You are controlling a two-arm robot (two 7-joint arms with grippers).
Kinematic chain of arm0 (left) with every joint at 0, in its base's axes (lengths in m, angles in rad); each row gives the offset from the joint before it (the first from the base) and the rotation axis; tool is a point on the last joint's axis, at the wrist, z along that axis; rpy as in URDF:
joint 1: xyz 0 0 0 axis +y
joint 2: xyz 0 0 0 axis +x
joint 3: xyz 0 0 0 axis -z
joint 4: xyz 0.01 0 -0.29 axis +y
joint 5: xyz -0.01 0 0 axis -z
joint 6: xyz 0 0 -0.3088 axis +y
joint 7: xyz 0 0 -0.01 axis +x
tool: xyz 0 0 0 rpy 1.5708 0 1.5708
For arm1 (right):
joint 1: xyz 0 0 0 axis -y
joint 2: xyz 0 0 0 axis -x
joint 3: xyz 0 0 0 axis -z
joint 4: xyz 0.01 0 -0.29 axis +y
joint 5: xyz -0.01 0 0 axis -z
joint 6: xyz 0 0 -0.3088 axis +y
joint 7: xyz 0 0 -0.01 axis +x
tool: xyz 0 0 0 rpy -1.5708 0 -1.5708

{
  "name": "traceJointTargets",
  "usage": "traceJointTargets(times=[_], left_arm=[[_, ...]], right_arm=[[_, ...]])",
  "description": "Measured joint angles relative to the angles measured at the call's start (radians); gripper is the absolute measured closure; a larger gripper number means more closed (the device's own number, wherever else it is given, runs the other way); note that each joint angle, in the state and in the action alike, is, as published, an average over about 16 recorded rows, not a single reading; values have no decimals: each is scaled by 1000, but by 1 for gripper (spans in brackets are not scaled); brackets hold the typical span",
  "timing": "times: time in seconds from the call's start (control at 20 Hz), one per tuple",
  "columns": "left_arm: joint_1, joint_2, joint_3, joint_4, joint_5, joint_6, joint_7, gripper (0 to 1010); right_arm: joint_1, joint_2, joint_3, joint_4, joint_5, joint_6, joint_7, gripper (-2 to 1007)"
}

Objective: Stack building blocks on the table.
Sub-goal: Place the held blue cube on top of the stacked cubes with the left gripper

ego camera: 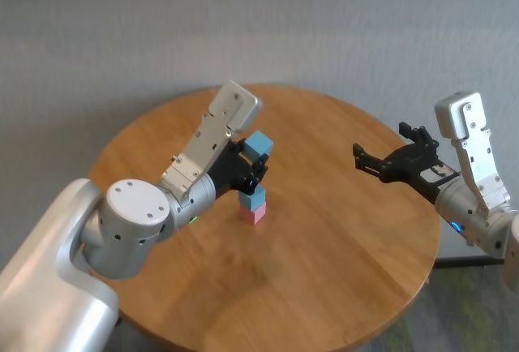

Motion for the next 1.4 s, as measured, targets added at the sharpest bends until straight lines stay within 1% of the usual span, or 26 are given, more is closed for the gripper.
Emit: traceJointTargets(times=[0.3,0.75,1.1,1.25,1.4], left_arm=[[-7,-27,12,59,-8,-41,1,608],[-5,-43,5,121,-42,-109,5,608],[-16,-41,7,160,-75,-147,-18,608],[-25,-34,12,171,-89,-154,-37,608],[-36,-23,20,173,-101,-152,-59,608]], right_arm=[[0,0,0,0,0,0,0,0],[0,0,0,0,0,0,0,0],[0,0,0,0,0,0,0,0],[0,0,0,0,0,0,0,0],[0,0,0,0,0,0,0,0]])
